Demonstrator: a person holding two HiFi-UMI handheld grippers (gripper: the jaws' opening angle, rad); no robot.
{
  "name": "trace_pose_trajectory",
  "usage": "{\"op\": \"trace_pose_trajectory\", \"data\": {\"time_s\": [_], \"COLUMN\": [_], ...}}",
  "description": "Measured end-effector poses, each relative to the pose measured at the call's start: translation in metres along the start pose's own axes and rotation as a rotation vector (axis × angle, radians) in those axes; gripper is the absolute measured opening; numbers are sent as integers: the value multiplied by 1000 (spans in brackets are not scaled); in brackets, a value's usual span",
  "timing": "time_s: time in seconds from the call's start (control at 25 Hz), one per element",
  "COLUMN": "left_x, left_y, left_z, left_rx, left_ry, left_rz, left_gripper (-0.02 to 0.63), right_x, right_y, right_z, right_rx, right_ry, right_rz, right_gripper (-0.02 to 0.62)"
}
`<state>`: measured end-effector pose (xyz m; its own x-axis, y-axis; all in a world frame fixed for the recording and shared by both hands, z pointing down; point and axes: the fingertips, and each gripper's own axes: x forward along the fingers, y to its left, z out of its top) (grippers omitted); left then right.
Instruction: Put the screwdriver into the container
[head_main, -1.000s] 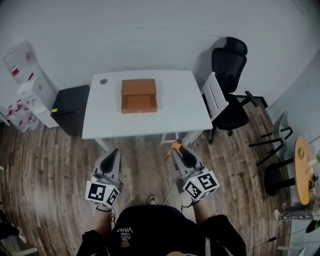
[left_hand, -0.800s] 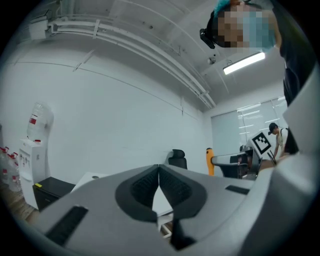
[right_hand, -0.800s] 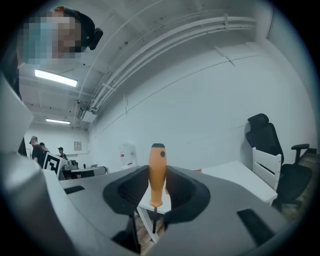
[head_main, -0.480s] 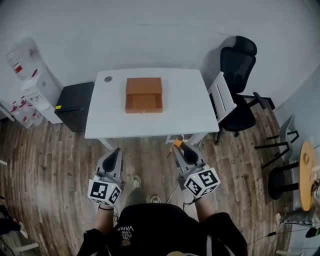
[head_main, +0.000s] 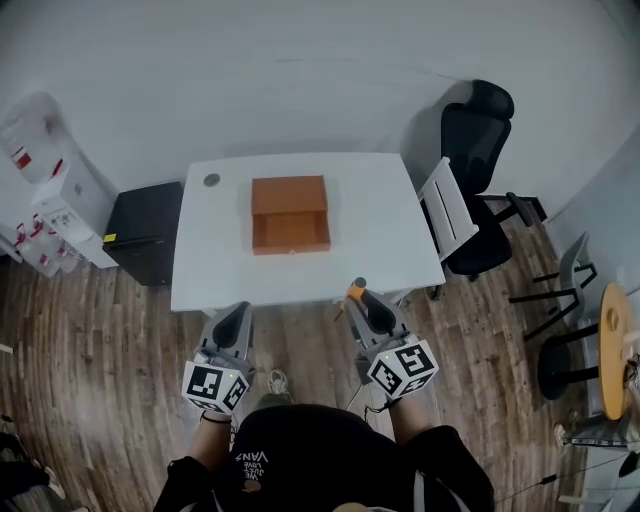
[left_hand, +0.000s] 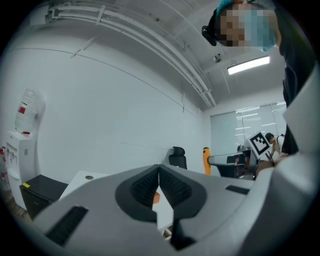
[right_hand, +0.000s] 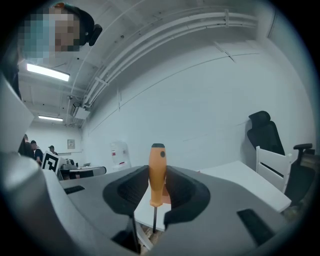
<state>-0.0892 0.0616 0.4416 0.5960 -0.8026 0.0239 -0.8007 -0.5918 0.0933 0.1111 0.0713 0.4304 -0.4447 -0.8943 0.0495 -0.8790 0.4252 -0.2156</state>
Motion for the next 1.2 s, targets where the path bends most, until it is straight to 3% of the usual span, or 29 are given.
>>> {"op": "trace_pose_trajectory", "data": {"time_s": [0.6, 1.2], "left_x": [70, 129], "left_y": [75, 103], "left_z": [8, 0], "left_rx": [8, -12], "left_ry": [16, 45], "left_rz": [-124, -103], "left_gripper": [14, 14], "right_x": [90, 156], "right_y": [-11, -42], "right_z": [3, 10], "right_rx": [-7, -55], "right_ry": [-9, 39], "right_rz": [-110, -57], "right_gripper": [115, 115]}}
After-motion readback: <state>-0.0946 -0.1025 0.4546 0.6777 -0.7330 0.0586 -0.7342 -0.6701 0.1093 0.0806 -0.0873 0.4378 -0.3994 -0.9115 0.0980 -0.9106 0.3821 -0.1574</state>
